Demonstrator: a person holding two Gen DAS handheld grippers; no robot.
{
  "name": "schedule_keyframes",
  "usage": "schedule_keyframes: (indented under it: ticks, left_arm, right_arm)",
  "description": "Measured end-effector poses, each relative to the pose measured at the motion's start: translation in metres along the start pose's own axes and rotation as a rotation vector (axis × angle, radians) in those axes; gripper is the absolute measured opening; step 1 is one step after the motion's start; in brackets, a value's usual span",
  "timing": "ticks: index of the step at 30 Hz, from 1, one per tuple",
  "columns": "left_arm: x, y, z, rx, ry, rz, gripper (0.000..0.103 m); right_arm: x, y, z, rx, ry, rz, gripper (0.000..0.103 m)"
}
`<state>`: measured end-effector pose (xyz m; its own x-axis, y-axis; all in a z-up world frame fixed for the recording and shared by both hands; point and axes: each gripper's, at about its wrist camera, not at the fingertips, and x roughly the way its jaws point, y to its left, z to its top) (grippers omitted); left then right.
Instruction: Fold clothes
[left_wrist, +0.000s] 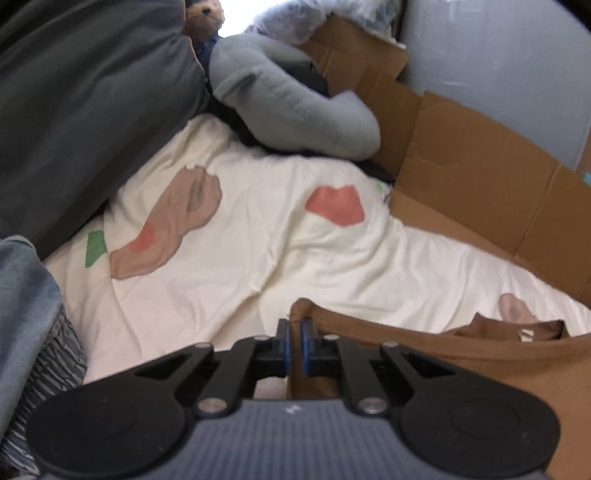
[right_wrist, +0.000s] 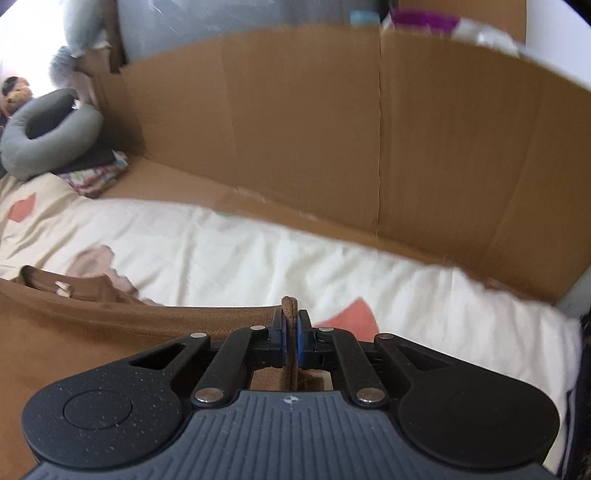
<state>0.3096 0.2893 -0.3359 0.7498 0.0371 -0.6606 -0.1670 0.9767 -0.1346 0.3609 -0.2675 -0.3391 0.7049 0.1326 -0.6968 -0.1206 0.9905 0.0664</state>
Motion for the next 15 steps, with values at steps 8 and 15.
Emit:
schedule_keyframes:
  ticks: [8, 15]
  left_arm:
    - [-0.006, 0.023, 0.006, -0.098, -0.039, 0.062, 0.000]
    - [0.015, 0.030, 0.012, -0.106, 0.061, 0.022, 0.004]
  right_arm:
    - [-0.010, -0.007, 0.002, 0.015, -0.028, -0.053, 0.003]
    - [0.009, -0.008, -0.001, 0.039, 0.054, -0.021, 0.006]
